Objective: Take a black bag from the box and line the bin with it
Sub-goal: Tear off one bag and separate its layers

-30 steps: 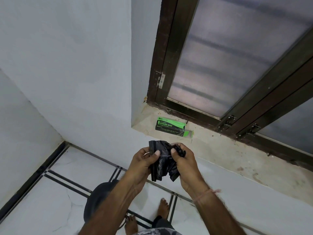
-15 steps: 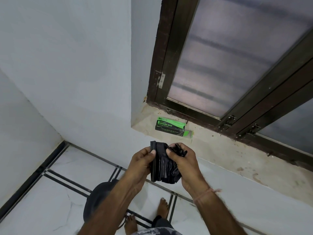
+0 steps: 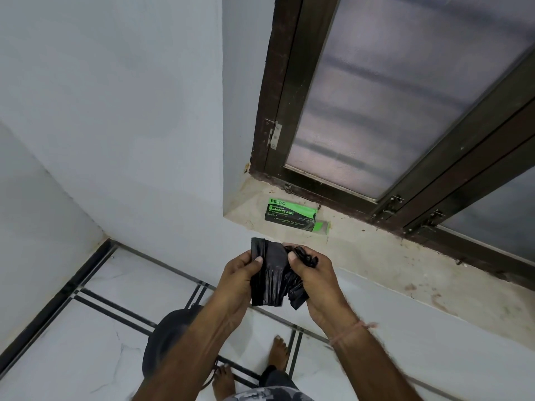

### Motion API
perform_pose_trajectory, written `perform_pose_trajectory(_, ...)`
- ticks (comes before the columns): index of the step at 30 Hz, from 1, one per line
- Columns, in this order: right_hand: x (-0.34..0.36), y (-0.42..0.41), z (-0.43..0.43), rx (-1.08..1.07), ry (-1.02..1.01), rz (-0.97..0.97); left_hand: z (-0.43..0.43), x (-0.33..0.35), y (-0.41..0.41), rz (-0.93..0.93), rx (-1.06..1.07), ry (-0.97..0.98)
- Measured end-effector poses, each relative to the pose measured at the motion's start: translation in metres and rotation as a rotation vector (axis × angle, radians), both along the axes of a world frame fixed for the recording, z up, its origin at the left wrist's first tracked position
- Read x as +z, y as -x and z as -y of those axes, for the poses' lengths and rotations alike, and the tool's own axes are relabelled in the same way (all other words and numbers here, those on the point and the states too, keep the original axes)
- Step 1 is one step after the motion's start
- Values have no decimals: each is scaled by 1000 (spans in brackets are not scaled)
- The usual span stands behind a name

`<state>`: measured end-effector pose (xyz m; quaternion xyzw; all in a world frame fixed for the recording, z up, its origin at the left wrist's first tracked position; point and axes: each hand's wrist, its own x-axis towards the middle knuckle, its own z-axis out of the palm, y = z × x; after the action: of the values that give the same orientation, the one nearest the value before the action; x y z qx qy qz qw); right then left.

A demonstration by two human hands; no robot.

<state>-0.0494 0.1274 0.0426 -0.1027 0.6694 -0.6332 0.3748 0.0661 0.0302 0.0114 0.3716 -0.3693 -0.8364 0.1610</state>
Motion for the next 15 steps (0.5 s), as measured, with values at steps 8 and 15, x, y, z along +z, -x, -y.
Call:
perform_pose_trajectory(8, 8, -1, 0, -5, 41, 29, -2, 3, -1, -20, -5, 69)
perform_pose_trajectory(15, 7, -1, -2, -5, -50, -25, -2, 2, -2, 16, 45, 29)
